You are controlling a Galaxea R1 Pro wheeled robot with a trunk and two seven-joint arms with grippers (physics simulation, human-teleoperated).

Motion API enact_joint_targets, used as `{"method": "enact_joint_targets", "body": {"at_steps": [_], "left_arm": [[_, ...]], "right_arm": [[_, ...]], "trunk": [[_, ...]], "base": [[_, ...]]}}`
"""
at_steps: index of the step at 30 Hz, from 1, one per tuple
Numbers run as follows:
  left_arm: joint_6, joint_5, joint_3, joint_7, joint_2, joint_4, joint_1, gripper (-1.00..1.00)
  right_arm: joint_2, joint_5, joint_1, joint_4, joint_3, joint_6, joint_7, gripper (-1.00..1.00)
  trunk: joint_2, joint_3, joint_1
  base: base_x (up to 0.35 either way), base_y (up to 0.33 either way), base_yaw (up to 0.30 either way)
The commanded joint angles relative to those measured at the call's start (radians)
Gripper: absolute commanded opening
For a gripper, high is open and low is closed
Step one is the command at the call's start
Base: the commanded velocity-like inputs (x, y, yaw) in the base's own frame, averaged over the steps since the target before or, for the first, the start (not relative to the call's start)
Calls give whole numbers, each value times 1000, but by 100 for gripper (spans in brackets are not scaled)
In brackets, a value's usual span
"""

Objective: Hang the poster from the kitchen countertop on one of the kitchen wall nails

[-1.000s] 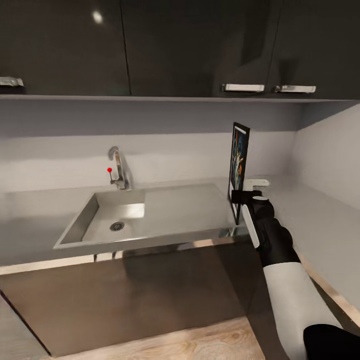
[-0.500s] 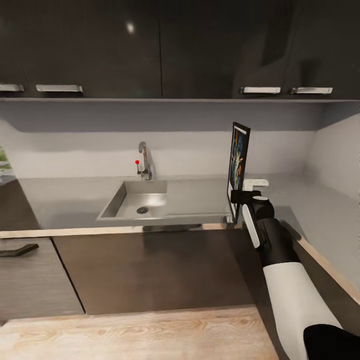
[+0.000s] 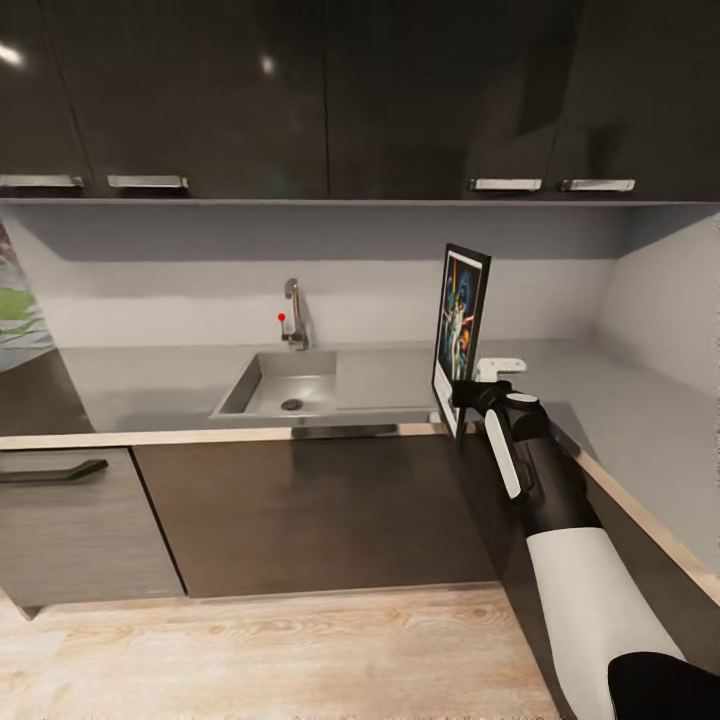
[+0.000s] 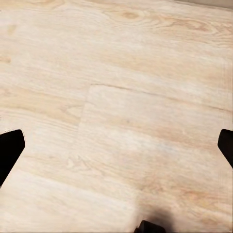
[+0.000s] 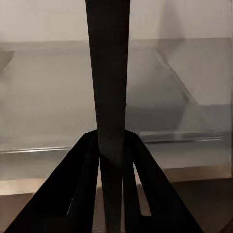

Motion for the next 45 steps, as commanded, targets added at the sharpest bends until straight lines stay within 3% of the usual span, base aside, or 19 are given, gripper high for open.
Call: {"method": "enact_joint_targets", "body": {"at_steps": [1,7,12,14,17,19,22,24,26,27,30,31,35,40,45], "left_arm": [[-2,0,1,-1,0,-1,0,100],[-2,0,1,-1,0,-1,0,100],[-1,0,1,-1,0,-1,0,100],[-1,0,1,-1,0,-1,0,100],[-1,-1,1,-1,0,-1,0,100],[-1,-1,1,-1,0,0,0,100],[-1,-1,1,-1,0,0,0,100],[-1,-1,1,-1,0,0,0,100],[-1,-1,0,-1,0,0,0,100],[-1,-1,1,-1,0,0,0,100],[-1,-1,1,-1,0,1,0,100],[-1,-1,1,-1,0,1,0,100],[-1,-1,1,-1,0,0,0,100],[-1,-1,1,-1,4,-1,0,100],[-1,4,3,-1,8,-1,0,100]], "right_arm": [[0,-1,-1,-1,1,5,-2,-100],[0,-1,0,-4,4,5,36,-100],[0,0,9,-41,10,5,152,-100],[0,0,27,-67,33,5,198,-100],[0,1,77,-126,103,5,244,-100],[0,0,113,-169,127,5,265,-100],[-3,2,173,-227,176,3,356,-100],[-4,3,214,-259,189,2,397,-100],[-5,3,263,-295,197,-1,428,-100],[-8,4,313,-313,205,-32,465,-100],[-16,4,361,-323,212,-98,524,-100],[-25,5,397,-326,214,-148,575,-100],[-48,7,491,-331,218,-227,692,-100],[-77,10,587,-326,217,-246,751,-100],[-90,12,608,-299,212,-250,770,-100]], "trunk": [[-1,-1,0],[-1,-1,0],[-1,-1,0],[-1,-1,0],[-1,-1,0],[-1,-1,0],[-1,-1,0],[-1,-1,0],[-1,-1,0],[-1,-1,0],[-1,-1,0],[-1,-1,0],[-1,-1,0],[-1,-1,0],[-1,-1,0]], "base": [[-250,0,0],[-303,0,0],[-332,0,0],[-299,0,0],[-116,0,0],[-39,0,0],[-12,0,0],[-5,0,0],[-3,0,0],[-1,0,0],[0,0,0],[0,0,0],[0,0,0],[0,0,3],[0,0,168]]}}
